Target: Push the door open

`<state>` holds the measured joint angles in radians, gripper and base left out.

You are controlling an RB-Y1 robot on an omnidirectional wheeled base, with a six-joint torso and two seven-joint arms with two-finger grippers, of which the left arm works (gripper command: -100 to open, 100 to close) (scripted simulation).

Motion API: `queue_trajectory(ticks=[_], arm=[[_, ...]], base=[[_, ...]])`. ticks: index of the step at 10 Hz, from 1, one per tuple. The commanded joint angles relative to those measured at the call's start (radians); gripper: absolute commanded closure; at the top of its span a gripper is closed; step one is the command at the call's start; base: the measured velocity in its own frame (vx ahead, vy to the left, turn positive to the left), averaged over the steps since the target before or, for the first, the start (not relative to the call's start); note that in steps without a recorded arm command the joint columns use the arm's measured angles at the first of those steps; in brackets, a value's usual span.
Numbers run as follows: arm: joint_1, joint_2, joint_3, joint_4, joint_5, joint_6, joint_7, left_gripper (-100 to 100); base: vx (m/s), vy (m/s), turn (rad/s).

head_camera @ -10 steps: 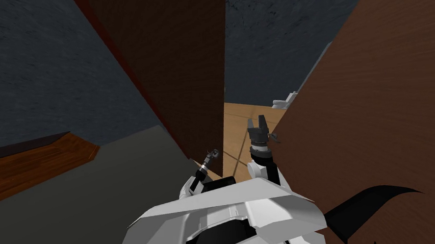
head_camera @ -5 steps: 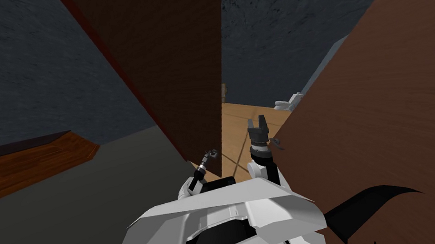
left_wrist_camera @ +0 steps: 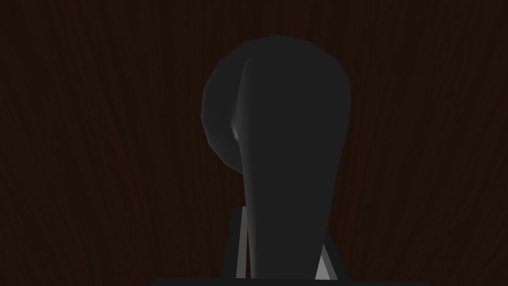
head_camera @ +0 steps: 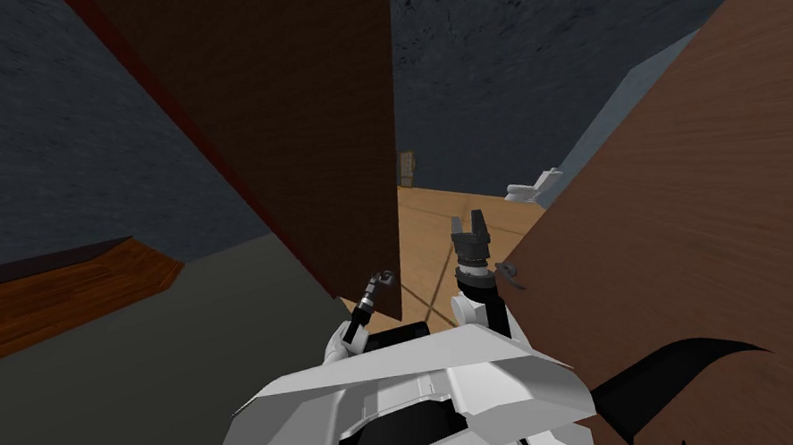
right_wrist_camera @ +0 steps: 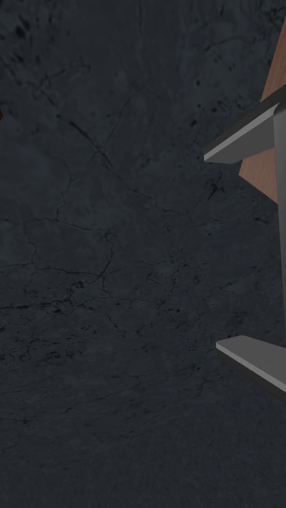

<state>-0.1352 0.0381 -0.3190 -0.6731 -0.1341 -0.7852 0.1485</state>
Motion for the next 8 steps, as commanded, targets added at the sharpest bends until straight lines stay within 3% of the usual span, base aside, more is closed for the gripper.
queue_trajectory(ticks=[1, 2, 4, 5, 8], arm=[[-0.004, -0.001, 0.034, 0.000, 0.016, -0.004, -0.017, 100], [-0.005, -0.007, 0.049, 0.003, 0.023, -0.003, -0.025, 100], [-0.005, -0.007, 0.049, 0.003, 0.023, -0.003, -0.025, 100], [-0.006, -0.017, 0.069, 0.006, 0.032, -0.001, -0.036, 100], [-0.008, -0.034, 0.096, 0.011, 0.045, 0.002, -0.050, 100]], base=[[0.154, -0.203, 0.064], [0.154, -0.179, 0.081], [0.074, -0.084, 0.003], [0.087, -0.093, 0.032], [0.086, -0.182, 0.071]])
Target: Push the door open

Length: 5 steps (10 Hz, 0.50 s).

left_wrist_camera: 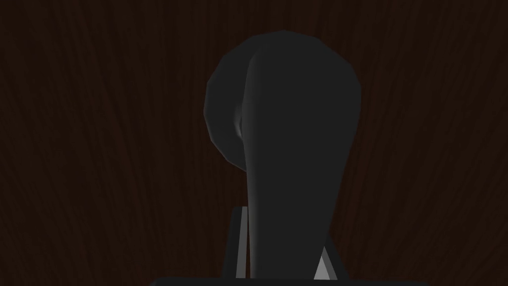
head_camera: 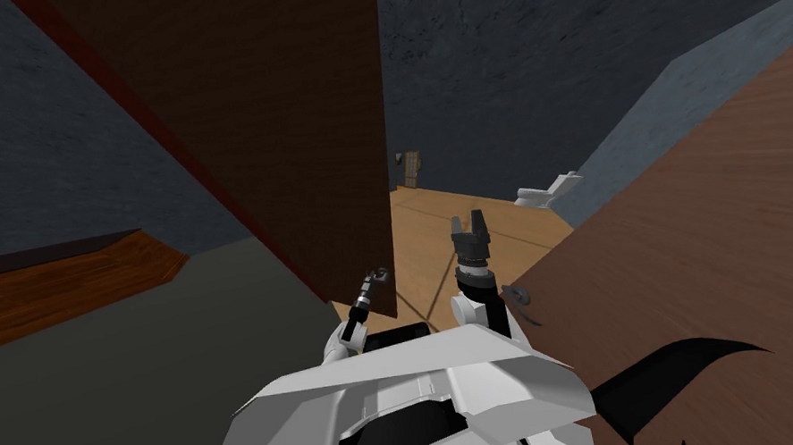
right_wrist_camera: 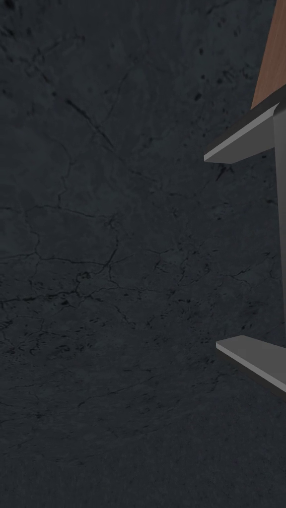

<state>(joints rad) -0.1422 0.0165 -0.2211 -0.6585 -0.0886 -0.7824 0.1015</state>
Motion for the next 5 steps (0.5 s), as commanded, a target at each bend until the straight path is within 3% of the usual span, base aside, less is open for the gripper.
queue_trajectory(ticks=[1, 2, 5], arm=[[0.000, 0.000, 0.000, 0.000, 0.000, 0.000, 0.000, 100], [-0.004, 0.017, 0.019, 0.002, 0.009, -0.002, -0.007, 100], [-0.005, 0.036, 0.047, 0.004, 0.023, -0.002, -0.020, 100]], base=[[0.029, -0.061, 0.050], [0.121, -0.062, 0.039], [0.197, -0.093, 0.064]])
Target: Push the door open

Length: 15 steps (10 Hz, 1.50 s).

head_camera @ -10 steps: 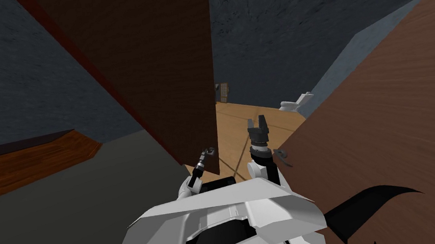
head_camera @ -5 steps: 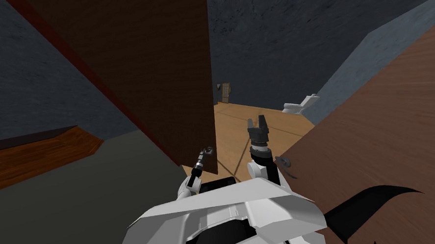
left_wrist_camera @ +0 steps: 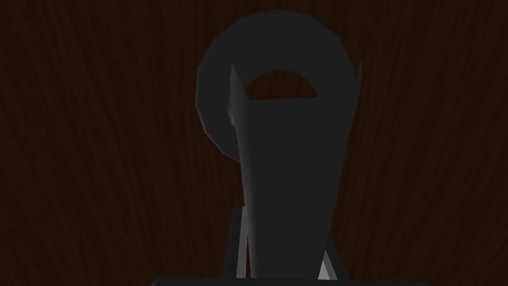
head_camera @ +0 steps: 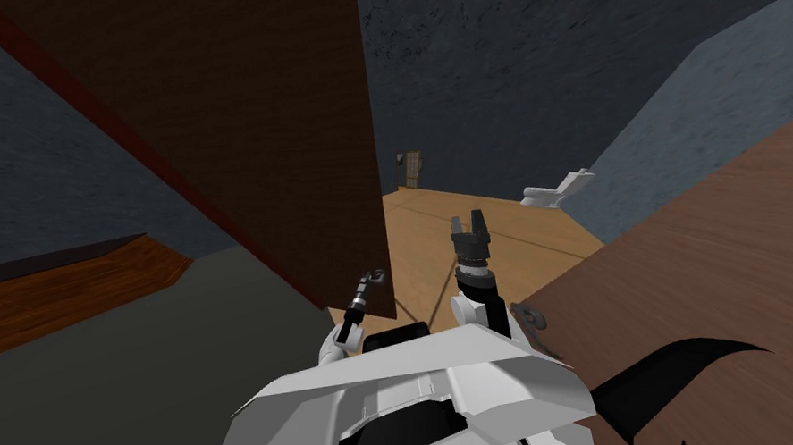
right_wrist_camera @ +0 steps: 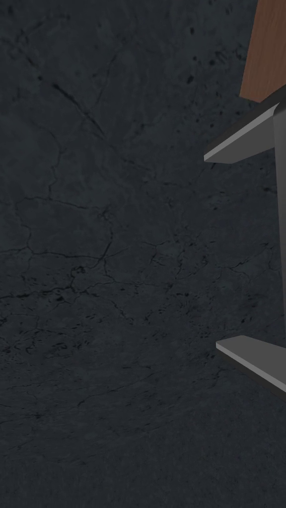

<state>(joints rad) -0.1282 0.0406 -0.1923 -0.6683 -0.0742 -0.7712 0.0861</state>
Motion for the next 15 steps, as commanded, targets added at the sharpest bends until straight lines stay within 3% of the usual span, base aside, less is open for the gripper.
queue_trajectory(ticks=[1, 2, 8, 15], arm=[[-0.019, 0.017, 0.028, 0.014, 0.013, -0.014, -0.009, 100], [-0.019, 0.017, 0.028, 0.014, 0.013, -0.014, -0.009, 100], [-0.022, 0.032, 0.097, 0.020, 0.047, -0.014, -0.040, 100], [-0.025, 0.020, 0.156, 0.025, 0.075, -0.014, -0.066, 100]], base=[[0.182, -0.087, 0.047], [0.140, -0.073, 0.034], [0.179, -0.118, 0.071], [0.125, -0.097, 0.060]])
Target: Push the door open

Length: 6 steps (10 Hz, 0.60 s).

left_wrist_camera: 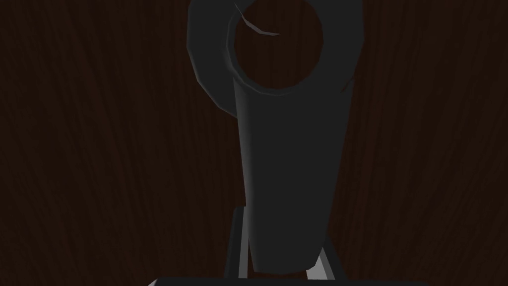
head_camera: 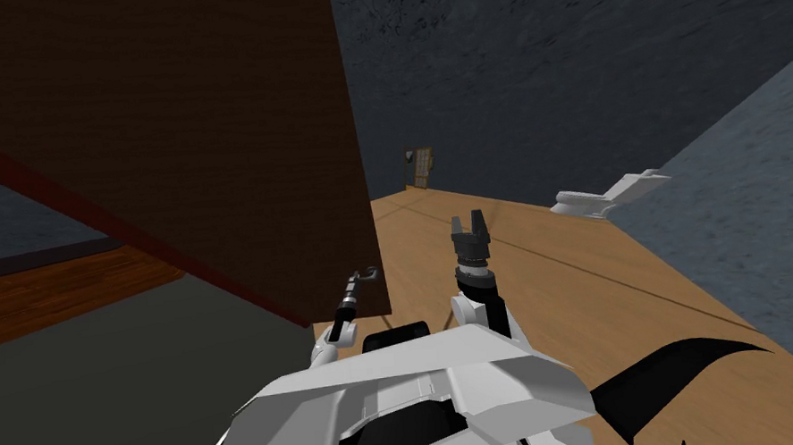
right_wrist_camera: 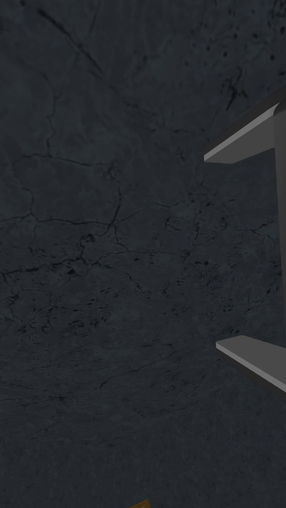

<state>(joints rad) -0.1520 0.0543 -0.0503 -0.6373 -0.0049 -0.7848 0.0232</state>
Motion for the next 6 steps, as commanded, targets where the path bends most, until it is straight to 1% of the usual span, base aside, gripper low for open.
queue_trajectory(ticks=[1, 4, 6], arm=[[-0.001, 0.004, 0.019, -0.006, 0.009, 0.000, -0.006, 100], [-0.003, -0.009, 0.043, -0.004, 0.020, 0.000, -0.016, 100], [-0.003, -0.021, 0.059, -0.002, 0.028, 0.000, -0.024, 100]], base=[[0.102, -0.094, 0.065], [0.131, -0.132, 0.075], [0.138, -0.157, 0.085]])
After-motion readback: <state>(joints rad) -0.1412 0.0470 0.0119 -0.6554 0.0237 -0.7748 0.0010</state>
